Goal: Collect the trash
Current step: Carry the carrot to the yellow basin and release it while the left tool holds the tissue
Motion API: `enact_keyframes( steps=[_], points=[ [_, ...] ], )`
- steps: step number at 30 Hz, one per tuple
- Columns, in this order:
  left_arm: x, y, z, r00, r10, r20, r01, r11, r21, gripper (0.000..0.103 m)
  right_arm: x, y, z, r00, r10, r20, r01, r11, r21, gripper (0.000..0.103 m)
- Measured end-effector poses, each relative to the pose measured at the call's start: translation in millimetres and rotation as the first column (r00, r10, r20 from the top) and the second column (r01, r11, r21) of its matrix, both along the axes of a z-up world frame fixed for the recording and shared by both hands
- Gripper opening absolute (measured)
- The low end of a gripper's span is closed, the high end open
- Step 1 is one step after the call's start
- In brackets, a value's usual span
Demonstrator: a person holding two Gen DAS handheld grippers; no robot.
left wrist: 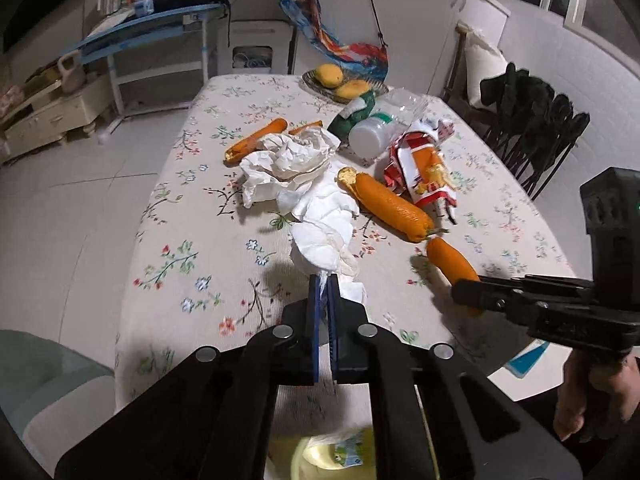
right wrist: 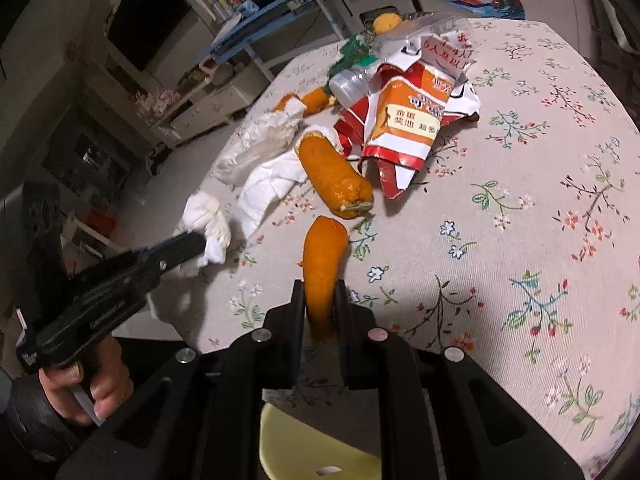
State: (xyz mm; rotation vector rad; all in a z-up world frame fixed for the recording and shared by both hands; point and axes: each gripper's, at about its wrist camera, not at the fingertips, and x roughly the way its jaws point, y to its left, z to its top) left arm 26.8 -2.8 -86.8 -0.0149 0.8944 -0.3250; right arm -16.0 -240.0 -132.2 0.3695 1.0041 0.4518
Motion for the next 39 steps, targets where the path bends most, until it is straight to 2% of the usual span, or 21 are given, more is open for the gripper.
enact_keyframes(
  steps=[8, 19, 39],
  points=[
    [-34.3, 14.4, 16.5, 0.997, 0.058, 0.059, -0.056, 0.998, -0.041, 0.005, -28.0, -4.8, 16.5, 0.996, -0.036, 0.081, 0.025, 0.992, 0.125, 0.015],
    [-65.4, 18.5, 29.3, 0.992, 0.058, 0.115, -0.052, 0.997, -0.05, 0.005, -61.6, 0.0, 28.2, 0.989, -0.079, 0.129, 0.055, 0.983, 0.176, 0.015],
    [-108.9, 23.4, 36.4, 0.988, 0.042, 0.149, -0.033, 0.998, -0.061, 0.005, -91.2, -0.8, 37.7, 0.978, -0.132, 0.165, 0.096, 0.973, 0.21, 0.015]
  ],
)
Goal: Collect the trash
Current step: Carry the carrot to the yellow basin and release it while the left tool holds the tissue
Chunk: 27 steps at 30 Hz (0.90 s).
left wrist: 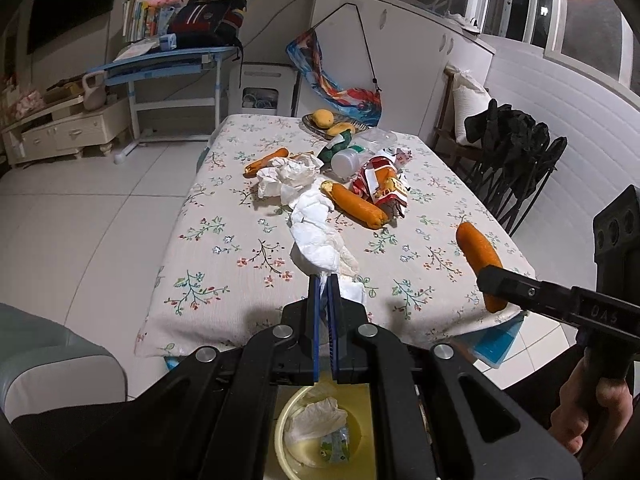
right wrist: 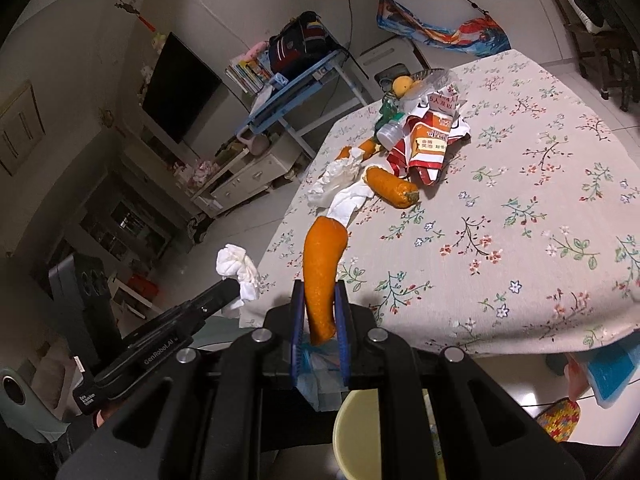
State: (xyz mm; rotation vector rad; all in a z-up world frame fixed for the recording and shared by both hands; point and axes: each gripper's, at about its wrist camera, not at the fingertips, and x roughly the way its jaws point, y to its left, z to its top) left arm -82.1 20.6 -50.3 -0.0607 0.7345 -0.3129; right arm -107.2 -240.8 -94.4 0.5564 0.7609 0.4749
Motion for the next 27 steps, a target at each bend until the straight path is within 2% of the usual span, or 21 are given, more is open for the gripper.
enact_keyframes(
  steps=[17, 27],
  points=[
    [-27.7, 4.3, 7.4, 0.999, -0.018, 0.03, 0.018, 1.0, -0.015, 0.005, -30.5, 6.8, -11.9, 0.999, 0.016, -0.038, -0.017, 1.0, -0.015, 0.015],
    [-28.0, 2.2, 8.2, 0.999, -0.027, 0.035, 0.027, 0.999, -0.017, 0.005, -30.2, 30.8, -42.7, 0.979, 0.078, -0.186, -0.098, 0.99, -0.099, 0.015]
  ],
)
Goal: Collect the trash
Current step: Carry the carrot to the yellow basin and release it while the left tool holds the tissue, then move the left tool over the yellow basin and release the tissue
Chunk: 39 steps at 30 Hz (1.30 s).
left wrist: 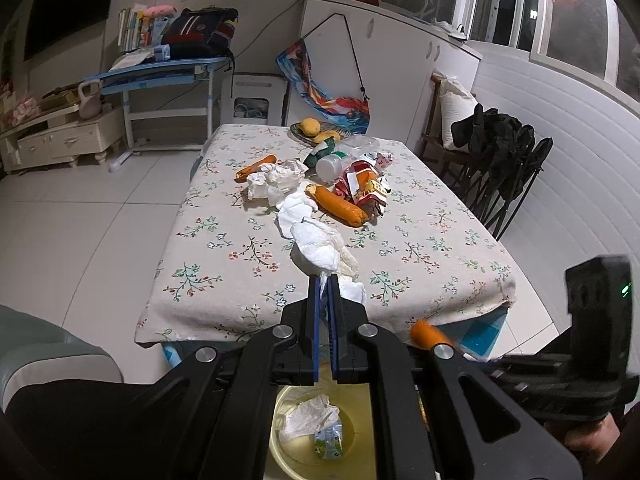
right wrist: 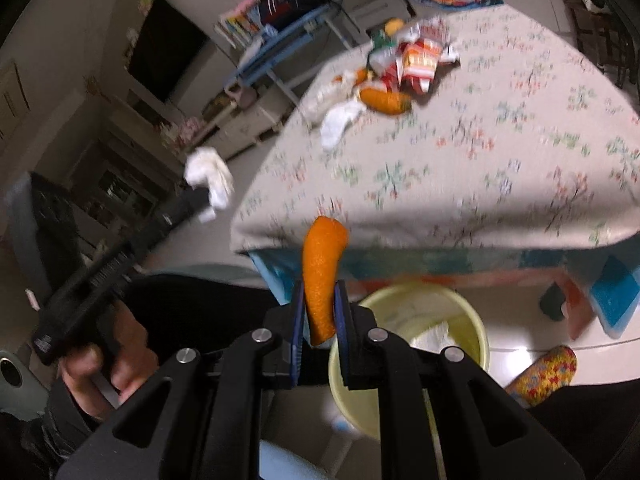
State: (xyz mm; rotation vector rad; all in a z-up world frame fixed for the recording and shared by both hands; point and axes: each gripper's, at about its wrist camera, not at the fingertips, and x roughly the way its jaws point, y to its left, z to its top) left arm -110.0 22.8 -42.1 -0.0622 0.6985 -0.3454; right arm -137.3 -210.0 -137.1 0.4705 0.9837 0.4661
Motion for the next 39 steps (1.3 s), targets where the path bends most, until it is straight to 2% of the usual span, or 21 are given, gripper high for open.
enact_keyframes(
  steps=[6, 13, 20, 22, 26, 31, 34, 39],
  points=[
    [0.1, -0.7, 0.0, 1.0, 0.001, 0.0, -0.001, 1.0, -0.002, 0.005, 2.3, 10.5, -21.5, 0.996, 0.031, -0.086, -0.035, 0.998, -0.05, 0.015],
    [0.2, -0.8, -0.3, 1.0, 0.0, -0.001, 0.0, 1.0, -0.002, 0.005, 2.3, 18.7, -36.3, 0.988, 0.058, -0.144, -0.072, 0.993, -0.096, 0.018],
    [-0.1, -1.2, -0.1, 1.0, -0.001, -0.001, 0.001, 1.0, -0.001, 0.005, 4.0, 20.2, -36.4, 0.989, 0.047, -0.137, -0.064, 0.991, -0.118, 0.034],
    [-0.1, -1.3, 0.0, 1.0, -0.001, -0.001, 0.001, 1.0, -0.003, 0.005, 3.7, 17.8, -32.0, 0.993, 0.031, -0.117, -0.046, 0.991, -0.126, 0.04],
    [-0.9, -6.0, 0.1, 1.0, -0.008, -0.001, 0.008, 1.0, 0.0, 0.005, 0.7, 12.3, -13.7, 0.999, -0.023, -0.023, 0.019, 0.986, -0.166, 0.05],
    [-3.3, -12.1, -1.5, 1.0, -0.025, -0.003, 0.025, 1.0, 0.008, 0.005, -6.1, 3.1, 10.4, 0.989, -0.098, 0.115, 0.121, 0.968, -0.221, 0.063],
    [-4.5, -14.0, -2.9, 0.999, -0.033, -0.005, 0.033, 0.999, 0.011, 0.005, -12.8, -6.0, 27.2, 0.961, -0.169, 0.218, 0.224, 0.939, -0.261, 0.072],
    [-7.8, -16.5, -5.7, 0.999, -0.05, -0.012, 0.05, 0.999, 0.018, 0.005, -19.6, -17.1, 44.4, 0.913, -0.249, 0.322, 0.345, 0.894, -0.286, 0.08]
  ],
)
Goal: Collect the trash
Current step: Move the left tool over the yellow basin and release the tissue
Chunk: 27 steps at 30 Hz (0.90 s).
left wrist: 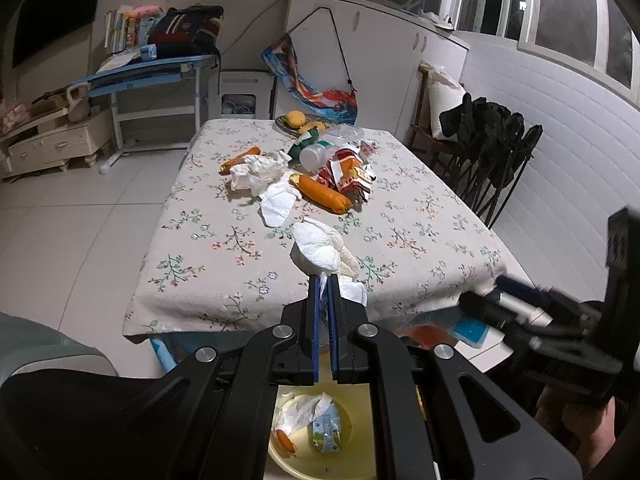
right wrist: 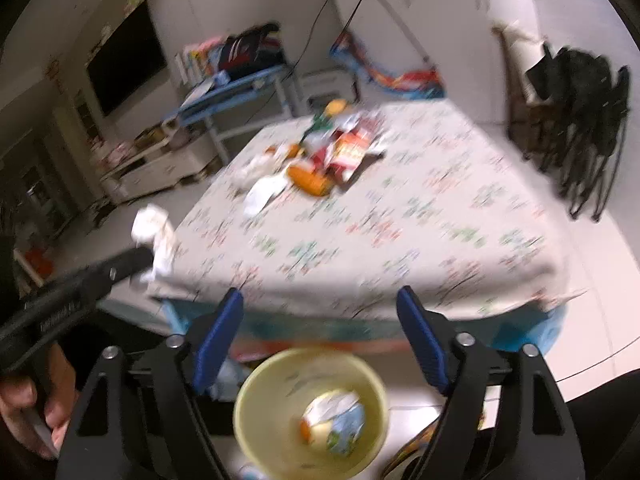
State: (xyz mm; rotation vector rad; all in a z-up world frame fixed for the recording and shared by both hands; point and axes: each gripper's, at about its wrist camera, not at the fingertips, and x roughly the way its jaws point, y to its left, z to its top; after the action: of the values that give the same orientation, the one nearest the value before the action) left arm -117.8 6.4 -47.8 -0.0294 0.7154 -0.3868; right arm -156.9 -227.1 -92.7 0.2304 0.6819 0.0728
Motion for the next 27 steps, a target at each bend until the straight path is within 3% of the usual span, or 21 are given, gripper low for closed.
enact_keyframes(
  steps=[5, 14, 27],
  points=[
    [-5.6, -6.3, -5.1, 1.0, -0.027, -0.01, 0.027, 0.999, 0.018, 0.005, -3.1, -4.8, 9.0, 0.997, -0.052, 0.059, 0.054, 0.998, -0.036, 0.086],
    [-17.4, -21.0, -17.3, 0.996, -0.076, -0.042, 0.078, 0.996, 0.052, 0.005, -6.0, -7.5, 13.4, 0.994, -0.073, 0.086, 0.078, 0.995, -0.055, 0.089],
    [-25.0, -45.0, -53.9, 0.968, -0.151, -0.199, 0.176, 0.978, 0.115, 0.008, -9.7, -9.7, 15.8, 0.992, -0.082, 0.1, 0.088, 0.995, -0.052, 0.091]
  ],
)
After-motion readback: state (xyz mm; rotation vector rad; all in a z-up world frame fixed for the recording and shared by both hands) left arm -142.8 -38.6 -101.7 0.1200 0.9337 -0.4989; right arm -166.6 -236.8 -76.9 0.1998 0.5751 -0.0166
